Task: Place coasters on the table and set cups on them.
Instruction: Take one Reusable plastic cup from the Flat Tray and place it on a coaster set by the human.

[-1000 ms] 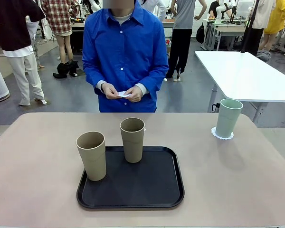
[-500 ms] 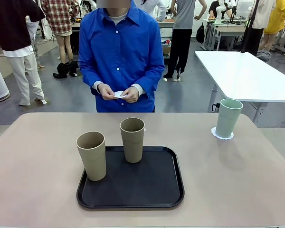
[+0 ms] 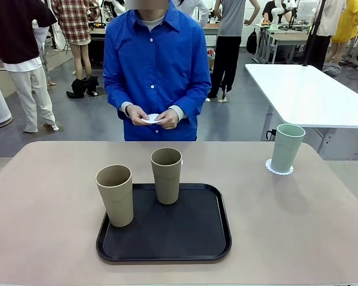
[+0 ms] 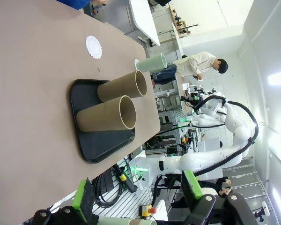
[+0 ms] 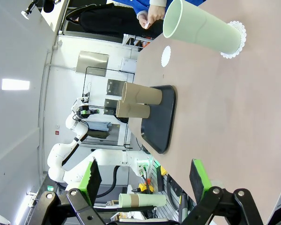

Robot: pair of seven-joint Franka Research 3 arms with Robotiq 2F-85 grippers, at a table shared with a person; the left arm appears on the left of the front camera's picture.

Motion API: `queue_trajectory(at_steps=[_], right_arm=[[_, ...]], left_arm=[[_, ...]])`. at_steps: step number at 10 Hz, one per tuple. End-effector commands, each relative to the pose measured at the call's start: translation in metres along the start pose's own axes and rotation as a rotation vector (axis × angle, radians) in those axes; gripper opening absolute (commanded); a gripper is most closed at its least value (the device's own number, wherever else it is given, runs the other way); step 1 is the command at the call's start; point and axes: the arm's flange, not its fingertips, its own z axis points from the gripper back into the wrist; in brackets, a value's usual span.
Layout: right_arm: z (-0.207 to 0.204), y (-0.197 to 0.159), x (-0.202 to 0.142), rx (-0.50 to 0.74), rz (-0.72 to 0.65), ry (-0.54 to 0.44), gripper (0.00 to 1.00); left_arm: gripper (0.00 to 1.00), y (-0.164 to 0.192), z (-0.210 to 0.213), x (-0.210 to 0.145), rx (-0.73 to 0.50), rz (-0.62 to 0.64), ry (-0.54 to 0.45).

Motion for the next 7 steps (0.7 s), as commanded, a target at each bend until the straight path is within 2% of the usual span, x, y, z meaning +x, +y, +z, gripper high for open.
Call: queue_trajectory(at_steps=[1, 5, 6, 7], right_arm=[[-0.001, 0.002, -0.002, -0.006, -0.003, -0.003, 1.0], [0.0, 0.0, 0.0, 0.0, 0.0, 0.0, 1.0], [-0.001, 0.01, 0.008, 0.031, 0.098, 0.15, 1.0], [-0.013, 0.038, 0.017, -0.028, 0.194, 0.198, 1.0]], left_arm=[[1.0, -0.001, 0.001, 0.0, -0.021, -0.011, -0.008], [1.0, -0.001, 0.001, 0.0, -0.021, -0.011, -0.008], [1.0, -0.001, 0.001, 0.0, -0.021, -0.011, -0.008], [1.0, -0.001, 0.001, 0.0, -0.021, -0.011, -0.008]])
